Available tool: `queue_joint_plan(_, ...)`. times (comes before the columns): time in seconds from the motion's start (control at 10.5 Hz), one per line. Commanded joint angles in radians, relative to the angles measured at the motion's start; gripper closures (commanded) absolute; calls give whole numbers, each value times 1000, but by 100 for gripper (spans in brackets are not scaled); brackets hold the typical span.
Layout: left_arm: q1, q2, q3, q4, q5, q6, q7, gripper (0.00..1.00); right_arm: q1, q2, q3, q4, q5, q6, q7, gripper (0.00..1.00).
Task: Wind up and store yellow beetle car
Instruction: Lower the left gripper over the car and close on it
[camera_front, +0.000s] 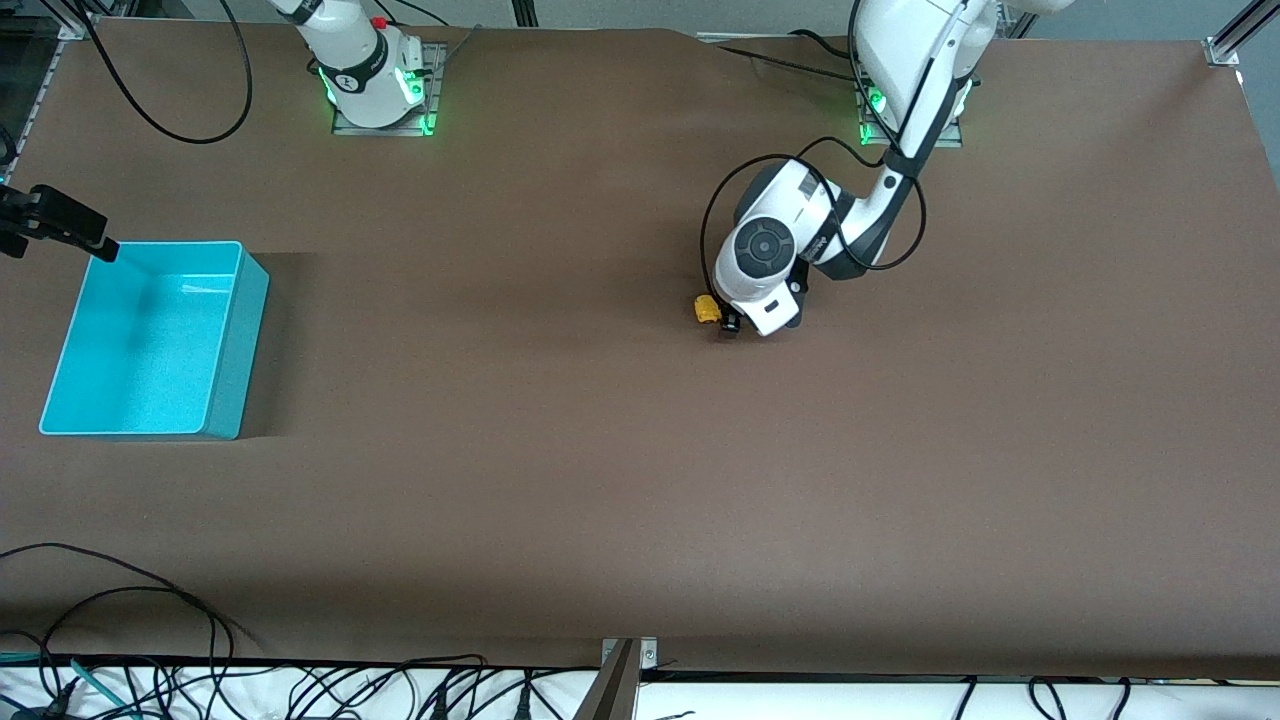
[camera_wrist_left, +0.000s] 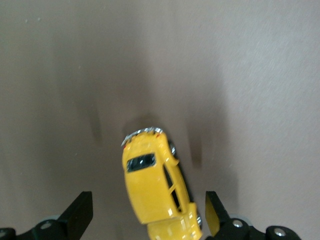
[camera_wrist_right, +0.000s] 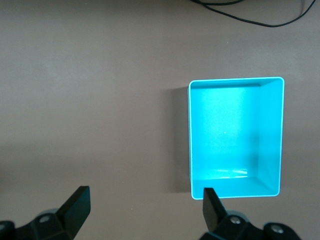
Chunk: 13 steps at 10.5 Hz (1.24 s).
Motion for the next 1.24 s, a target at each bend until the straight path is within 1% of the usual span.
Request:
queue_joint_plan(0.0,33,-5,-5,-9,23,7,-1,1,-5,5,3,19,12,-6,2,0)
queue_joint_plan(0.29,30,13,-8,-2,22,7,-13,1,-5,5,3,19,12,-6,2,0)
queue_joint_plan(0.38,27,33,-8,14,25,7,-39,1,-5,5,3,19,12,-6,2,0)
queue_joint_plan(0.67,24,67,-36,37,26,30,-82,2,-5,5,3,19,12,-6,2,0)
queue_joint_plan(0.76,24,73,-40,53,27,30,-88,11,-5,5,5,19,12,-6,2,0)
queue_joint_plan(0.86,22,73,-43,59,27,28,-88,23,-5,5,5,19,12,-6,2,0)
queue_joint_plan(0.96,22,73,-45,59,36,28,-76,45,-5,5,5,19,12,-6,2,0)
queue_joint_plan(1.05,24,71,-48,59,77,22,-76,60,-5,5,5,19,12,-6,2,0)
queue_joint_plan(1.15,25,71,-54,54,101,21,-74,70,-5,5,5,19,12,-6,2,0)
